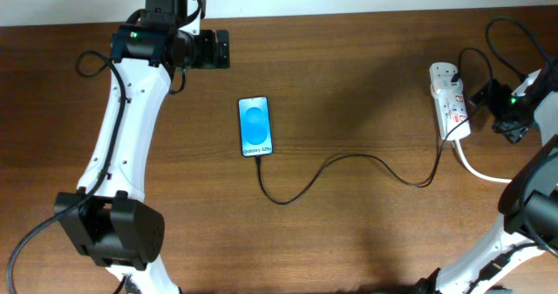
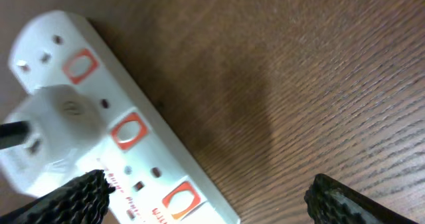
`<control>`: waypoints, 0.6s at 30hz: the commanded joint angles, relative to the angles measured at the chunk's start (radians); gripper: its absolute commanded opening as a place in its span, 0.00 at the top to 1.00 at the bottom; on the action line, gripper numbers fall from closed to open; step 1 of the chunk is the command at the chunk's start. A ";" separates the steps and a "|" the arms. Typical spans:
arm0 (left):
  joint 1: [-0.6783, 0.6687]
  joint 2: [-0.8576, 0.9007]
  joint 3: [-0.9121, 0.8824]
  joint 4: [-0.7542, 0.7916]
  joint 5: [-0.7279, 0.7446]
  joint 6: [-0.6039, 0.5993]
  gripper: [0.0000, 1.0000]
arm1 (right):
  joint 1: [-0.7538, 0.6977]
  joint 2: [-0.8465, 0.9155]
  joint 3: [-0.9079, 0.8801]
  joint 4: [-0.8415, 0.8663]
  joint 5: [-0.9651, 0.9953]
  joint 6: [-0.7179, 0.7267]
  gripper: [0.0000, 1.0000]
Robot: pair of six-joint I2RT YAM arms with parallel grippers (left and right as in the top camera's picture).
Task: Plug charger to phone and switch on socket
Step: 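Move the right gripper over the power strip switch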
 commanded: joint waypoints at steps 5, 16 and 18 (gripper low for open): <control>0.003 0.007 -0.003 -0.002 -0.007 0.012 0.01 | 0.042 0.032 0.003 0.034 0.024 -0.055 0.02; 0.003 0.007 -0.003 -0.002 -0.007 0.012 0.01 | 0.063 0.046 0.001 0.055 0.121 -0.055 0.02; 0.003 0.007 -0.003 -0.002 -0.007 0.012 0.01 | 0.063 0.046 0.001 0.065 0.121 -0.055 0.02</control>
